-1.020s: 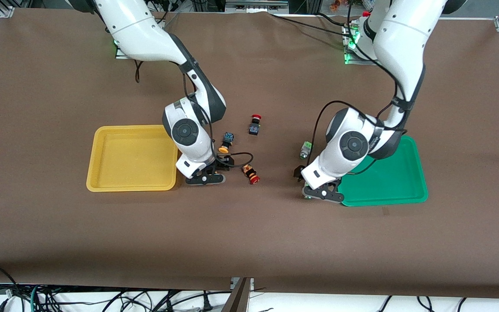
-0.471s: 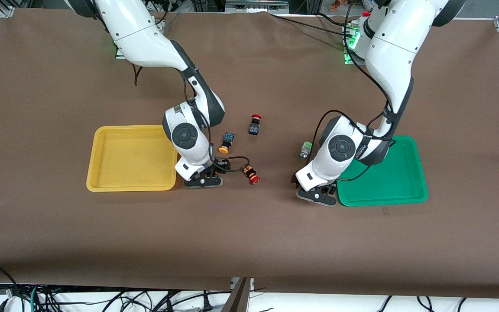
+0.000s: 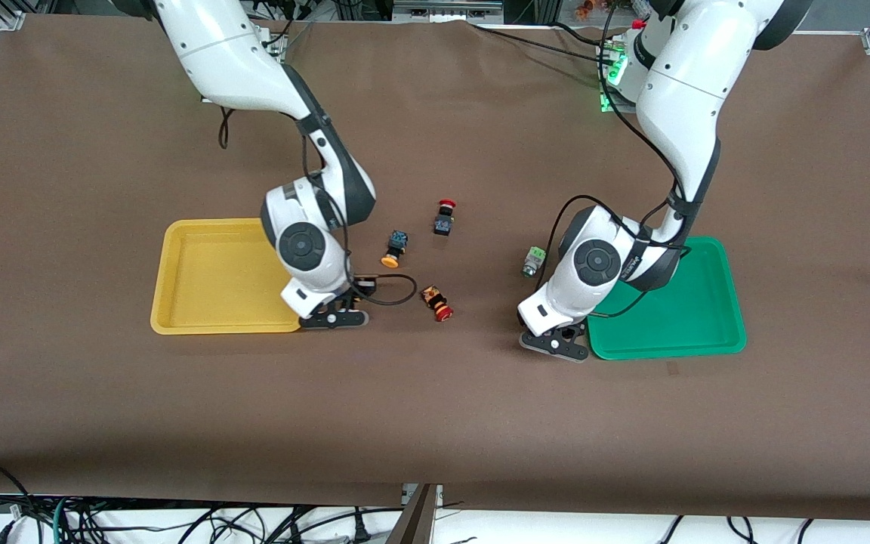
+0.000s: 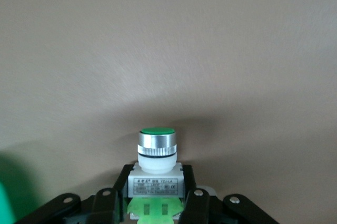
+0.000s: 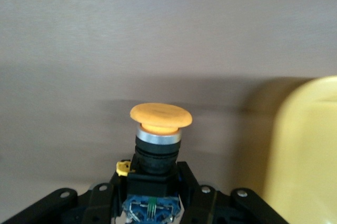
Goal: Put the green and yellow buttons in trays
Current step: 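Close the right gripper on the yellow button while the left gripper grasps the green button, then place the yellow button in the yellow tray while the left gripper drops green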
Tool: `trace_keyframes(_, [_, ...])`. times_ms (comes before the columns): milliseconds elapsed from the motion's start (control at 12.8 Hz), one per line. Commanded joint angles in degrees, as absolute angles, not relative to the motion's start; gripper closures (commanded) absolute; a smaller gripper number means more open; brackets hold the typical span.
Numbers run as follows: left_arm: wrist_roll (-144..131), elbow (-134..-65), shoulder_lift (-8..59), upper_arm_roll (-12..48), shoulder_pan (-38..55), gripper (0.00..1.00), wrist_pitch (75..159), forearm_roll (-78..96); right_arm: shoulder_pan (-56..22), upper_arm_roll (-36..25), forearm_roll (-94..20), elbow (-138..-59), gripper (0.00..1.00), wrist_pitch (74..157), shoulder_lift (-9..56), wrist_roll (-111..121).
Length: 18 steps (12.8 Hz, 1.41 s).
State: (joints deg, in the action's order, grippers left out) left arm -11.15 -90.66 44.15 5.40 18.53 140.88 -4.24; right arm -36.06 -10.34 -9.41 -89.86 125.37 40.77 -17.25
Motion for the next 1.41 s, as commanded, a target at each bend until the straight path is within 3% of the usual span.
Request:
trace_keyframes(0, [-11.25, -88.0, 38.51, 3.96, 17.84, 1.0, 128.82, -5.27, -35.68, -15.71, -9.75, -91.67, 1.0, 115.87, 34.91, -6.9])
trace_keyframes(235, [-5.84, -80.35, 37.62, 2.2, 15.48, 0.99, 106.07, -5.36, -35.51, -21.08, -9.76, -100.59, 1.0, 115.39, 29.99, 1.83])
trace_keyframes(471, [15.21, -85.05, 37.0, 2.81, 6.53, 0.99, 101.95, -5.36, -35.51, -25.39, -10.1, -114.14, 0.92, 128.54, 26.98, 11.74])
trace_keyframes(549, [18.34, -88.47, 37.0, 2.81, 5.63, 0.99, 103.08, -5.19, -35.07, -25.75, -10.19, -116.0, 0.85, 131.11, 27.16, 13.26])
trace_keyframes(627, [18.37, -92.68, 35.87, 2.81, 4.75, 0.98, 105.88, -4.84, -34.2, -25.75, -10.28, -116.54, 0.65, 131.57, 27.16, 13.53])
trace_keyframes(706, [18.37, -97.68, 33.95, 3.07, 4.66, 0.95, 109.65, -4.22, -34.1, -25.75, -10.46, -116.54, 0.35, 131.4, 27.16, 13.45])
trace_keyframes(784, [18.37, -102.08, 32.62, 3.51, 4.66, 0.94, 114.39, -4.22, -34.1, -25.75, -10.55, -116.28, 0.26, 131.14, 27.07, 12.93])
trace_keyframes(863, [18.37, -103.26, 32.43, 3.52, 4.66, 0.68, 116.7, -4.22, -34.19, -25.58, -10.72, -115.93, 0.21, 130.35, 26.72, 12.4])
trace_keyframes(941, [18.37, -103.27, 32.34, 3.52, 4.66, 0.01, 116.63, -4.22, -34.28, -25.32, -12.2, -114.97, 0.21, 128.69, 26.2, 11.26])
trace_keyframes(1333, [16.36, -102.48, 24.37, 8.16, 5.62, 0.0, 109.97, -4.22, -39.1, -20.24, -18.09, -106.71, 0.21, 120.68, 26.89, -12.15])
